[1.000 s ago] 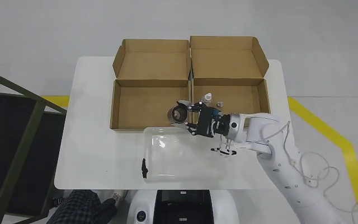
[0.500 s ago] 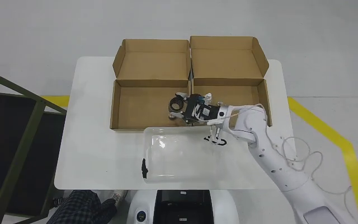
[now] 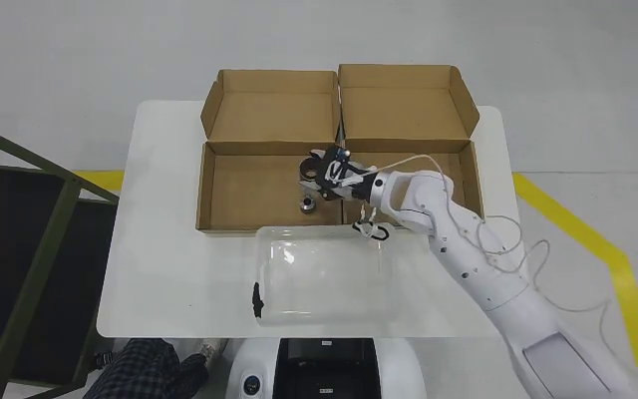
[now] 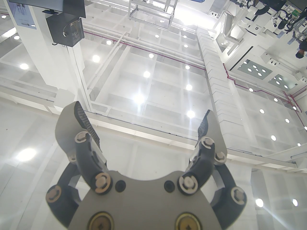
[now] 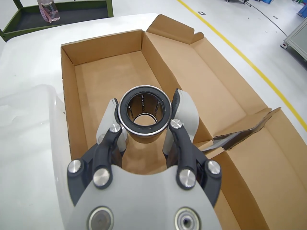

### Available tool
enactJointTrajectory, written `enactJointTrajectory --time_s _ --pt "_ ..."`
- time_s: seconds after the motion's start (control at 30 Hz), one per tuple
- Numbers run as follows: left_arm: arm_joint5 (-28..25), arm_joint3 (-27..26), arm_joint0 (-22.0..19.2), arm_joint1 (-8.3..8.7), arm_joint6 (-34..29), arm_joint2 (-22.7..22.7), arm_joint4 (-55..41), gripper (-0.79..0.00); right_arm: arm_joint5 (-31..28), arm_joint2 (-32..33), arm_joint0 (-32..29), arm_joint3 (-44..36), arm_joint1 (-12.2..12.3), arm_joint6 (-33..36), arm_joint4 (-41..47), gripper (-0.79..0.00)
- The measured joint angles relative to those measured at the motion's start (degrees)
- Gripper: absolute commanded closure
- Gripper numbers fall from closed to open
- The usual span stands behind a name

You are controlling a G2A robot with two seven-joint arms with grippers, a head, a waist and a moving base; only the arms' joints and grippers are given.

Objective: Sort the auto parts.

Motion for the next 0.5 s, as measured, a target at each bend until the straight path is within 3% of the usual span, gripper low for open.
enactJointTrajectory --time_s 0.5 --pt "0.0 0.0 0.0 0.0 0.0 0.0 0.0 -0.785 3.28 -3.72 3.51 7.18 -2.93 1.06 -1.57 -0.006"
